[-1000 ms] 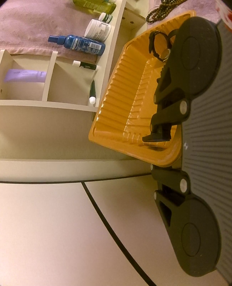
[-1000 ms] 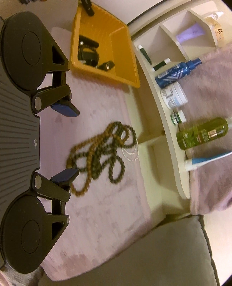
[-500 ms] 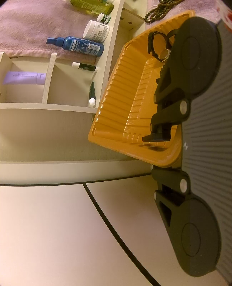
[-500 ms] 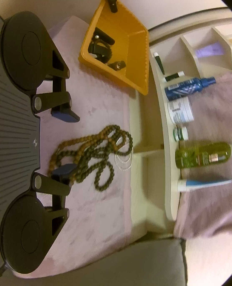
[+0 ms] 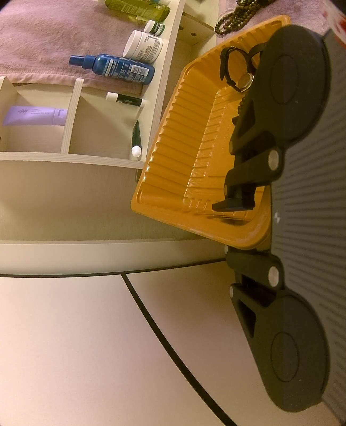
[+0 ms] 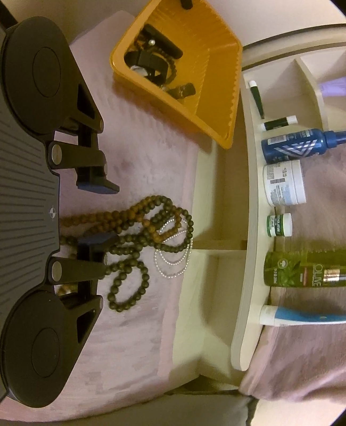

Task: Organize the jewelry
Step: 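Move the open right tool back over the bead necklace pile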

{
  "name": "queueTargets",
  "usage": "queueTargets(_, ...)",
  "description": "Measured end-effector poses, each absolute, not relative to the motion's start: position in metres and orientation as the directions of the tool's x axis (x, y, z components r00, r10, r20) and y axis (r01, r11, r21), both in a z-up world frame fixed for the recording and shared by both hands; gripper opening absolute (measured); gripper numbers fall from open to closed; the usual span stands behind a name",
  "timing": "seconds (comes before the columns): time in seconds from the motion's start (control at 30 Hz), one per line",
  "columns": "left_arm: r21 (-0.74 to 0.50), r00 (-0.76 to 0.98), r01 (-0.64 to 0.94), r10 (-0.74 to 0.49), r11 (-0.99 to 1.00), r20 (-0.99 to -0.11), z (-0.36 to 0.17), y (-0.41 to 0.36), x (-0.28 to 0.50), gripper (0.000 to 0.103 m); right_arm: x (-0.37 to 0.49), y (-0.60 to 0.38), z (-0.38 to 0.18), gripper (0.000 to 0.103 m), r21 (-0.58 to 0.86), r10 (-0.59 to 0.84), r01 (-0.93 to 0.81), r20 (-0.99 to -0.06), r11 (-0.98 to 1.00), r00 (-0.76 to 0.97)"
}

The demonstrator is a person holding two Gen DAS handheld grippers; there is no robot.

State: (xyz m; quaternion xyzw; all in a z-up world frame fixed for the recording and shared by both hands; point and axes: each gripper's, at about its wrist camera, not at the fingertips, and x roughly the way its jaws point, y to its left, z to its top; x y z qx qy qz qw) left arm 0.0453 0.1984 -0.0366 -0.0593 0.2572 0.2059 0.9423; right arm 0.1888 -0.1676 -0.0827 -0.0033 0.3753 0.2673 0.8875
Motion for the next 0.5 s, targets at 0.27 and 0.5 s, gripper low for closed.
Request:
queueTargets(0.27, -0.009, 0.782, -0.421, 0.358, 0.907, -0.51, -0.037, 0.198, 0.045, 0.01, 0.189, -0.163, -0.087, 0.03, 0.236, 0.515, -0.524, -0.705, 0.818, 0.488)
queueTargets(0.5, -0.009, 0.78, -0.421, 0.356, 0.907, -0.514, -0.037, 0.198, 0.046, 0.01, 0.197, -0.154, -0.088, 0.028, 0.239, 0.499, -0.492, -0.701, 0.837, 0.51)
